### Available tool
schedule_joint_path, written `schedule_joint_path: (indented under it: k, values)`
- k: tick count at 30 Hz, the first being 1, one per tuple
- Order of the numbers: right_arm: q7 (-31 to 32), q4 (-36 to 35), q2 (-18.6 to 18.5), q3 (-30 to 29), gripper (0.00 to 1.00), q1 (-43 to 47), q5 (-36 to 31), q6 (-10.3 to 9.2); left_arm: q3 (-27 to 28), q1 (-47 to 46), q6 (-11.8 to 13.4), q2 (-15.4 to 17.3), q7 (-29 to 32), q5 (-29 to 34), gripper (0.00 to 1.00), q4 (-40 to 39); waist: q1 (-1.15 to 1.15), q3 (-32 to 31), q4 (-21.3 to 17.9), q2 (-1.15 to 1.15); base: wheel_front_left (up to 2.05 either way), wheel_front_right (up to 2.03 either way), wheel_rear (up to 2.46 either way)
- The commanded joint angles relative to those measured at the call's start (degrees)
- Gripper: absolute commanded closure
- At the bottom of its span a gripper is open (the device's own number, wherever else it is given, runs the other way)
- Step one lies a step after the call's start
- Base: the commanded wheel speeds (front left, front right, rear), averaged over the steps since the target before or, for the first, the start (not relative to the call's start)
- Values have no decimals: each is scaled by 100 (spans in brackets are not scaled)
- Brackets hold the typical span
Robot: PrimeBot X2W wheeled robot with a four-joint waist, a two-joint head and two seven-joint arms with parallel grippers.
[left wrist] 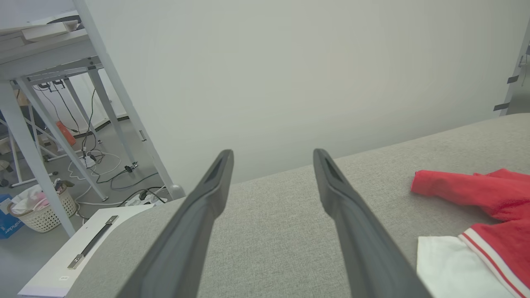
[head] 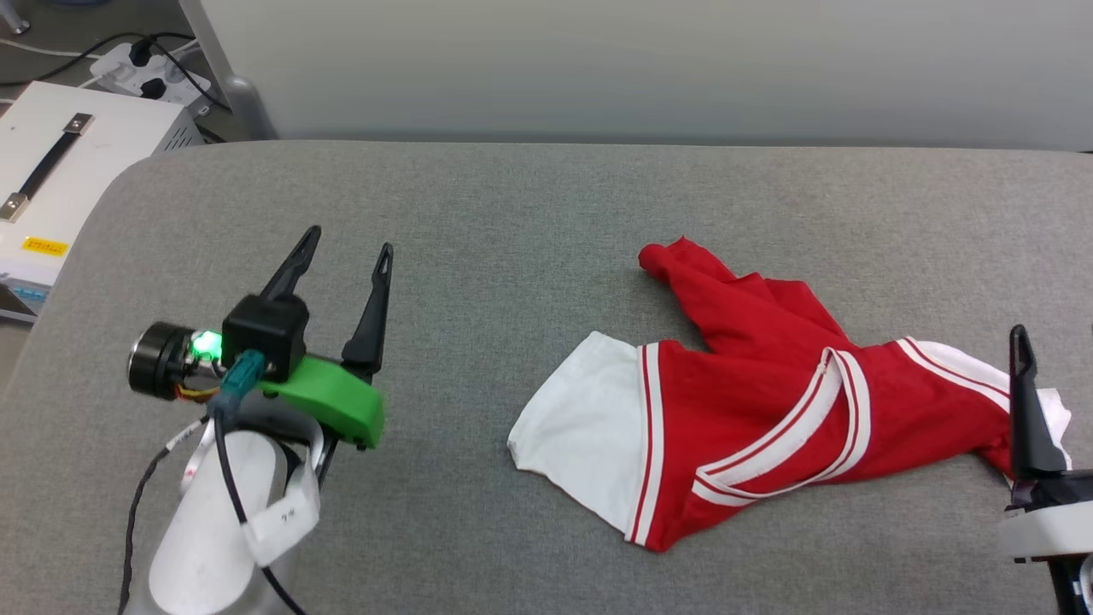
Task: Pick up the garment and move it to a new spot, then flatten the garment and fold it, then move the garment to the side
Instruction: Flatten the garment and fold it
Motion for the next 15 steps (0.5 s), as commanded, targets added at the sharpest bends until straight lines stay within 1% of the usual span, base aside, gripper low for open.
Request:
schedule_joint_path:
  k: [1, 4, 7, 11, 12, 15]
  values:
    - [-21, -68, 53, 74, 0, 108, -93, -4, -176, -287, -25, 138, 231, -142, 0, 61, 0, 36, -1, 0, 0, 0, 0]
    - [4, -97, 128, 253, 0, 153, -170, -4, -870, -771, -31, 461, 915, -778, 0, 127, 0, 100, -17, 0, 0, 0, 0]
    - [2, -24, 122, 388, 0, 124, -214, -4, -1720, -1259, -32, 895, 1975, -1595, 0, 193, 0, 178, -33, 0, 0, 0, 0]
    - [-7, 93, 94, 525, 0, -8, -224, -4, -2777, -1816, -33, 1370, 3226, -2475, 0, 150, 0, 312, -86, 0, 0, 0, 0]
    - [-10, 126, 89, 558, 0, -47, -227, -4, -3051, -1941, -33, 1450, 3512, -2731, 0, 120, 0, 349, -97, 0, 0, 0, 0]
    - [-16, 214, 87, 655, 0, -154, -237, -4, -3690, -2243, -33, 1615, 4106, -3303, 0, 59, 0, 455, -146, 0, 0, 0, 0]
